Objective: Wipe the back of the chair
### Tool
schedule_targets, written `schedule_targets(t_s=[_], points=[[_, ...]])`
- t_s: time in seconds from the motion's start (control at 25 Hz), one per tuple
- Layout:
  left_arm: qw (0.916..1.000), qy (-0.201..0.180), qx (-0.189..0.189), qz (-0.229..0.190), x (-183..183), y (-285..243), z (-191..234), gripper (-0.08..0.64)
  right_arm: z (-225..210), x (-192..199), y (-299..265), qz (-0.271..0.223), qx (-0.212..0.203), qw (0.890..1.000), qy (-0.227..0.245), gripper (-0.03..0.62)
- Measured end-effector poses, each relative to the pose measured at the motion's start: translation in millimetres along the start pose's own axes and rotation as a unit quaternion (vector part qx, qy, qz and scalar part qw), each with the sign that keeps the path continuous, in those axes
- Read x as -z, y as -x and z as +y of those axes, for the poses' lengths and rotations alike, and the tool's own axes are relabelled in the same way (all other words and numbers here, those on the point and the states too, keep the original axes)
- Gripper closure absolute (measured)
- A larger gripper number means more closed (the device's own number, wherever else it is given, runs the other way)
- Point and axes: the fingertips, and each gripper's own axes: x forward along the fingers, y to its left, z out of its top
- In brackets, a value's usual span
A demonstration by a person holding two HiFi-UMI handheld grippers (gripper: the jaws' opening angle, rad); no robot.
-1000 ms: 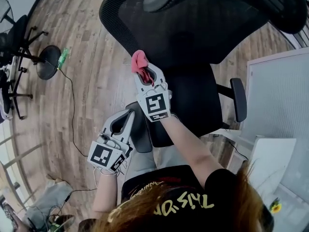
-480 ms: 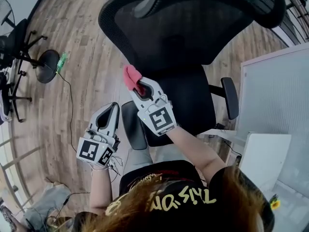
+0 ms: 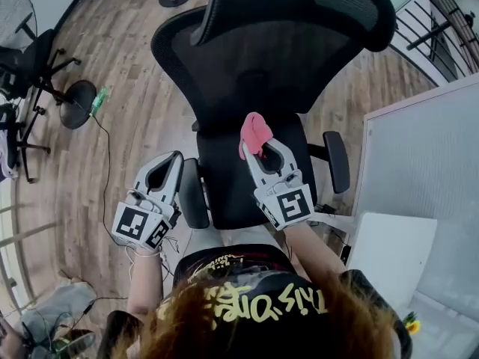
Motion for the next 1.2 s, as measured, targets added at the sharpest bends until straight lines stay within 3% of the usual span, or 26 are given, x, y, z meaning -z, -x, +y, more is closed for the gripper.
schedule_targets(t_s=[0.28,0.68,1.2], points=[[0.9994,-0.025,0.021,-0.013,-25.5,-19.8,-48.2,0.565,-47.9,-17.6,50.0,-0.011,0.033,0.999,-0.002,0.518],[0.9984,-0.041,0.035,-0.019,-28.9,-48.1,-97.1,0.565,-77.0,-9.2,96.2,-0.010,0.026,1.000,-0.003,0.518],[0.9988,-0.033,0.033,-0.013,-31.2,-47.1,-101.6,0.565,-81.0,-17.3,89.2,-0.021,0.010,1.000,-0.009,0.518]])
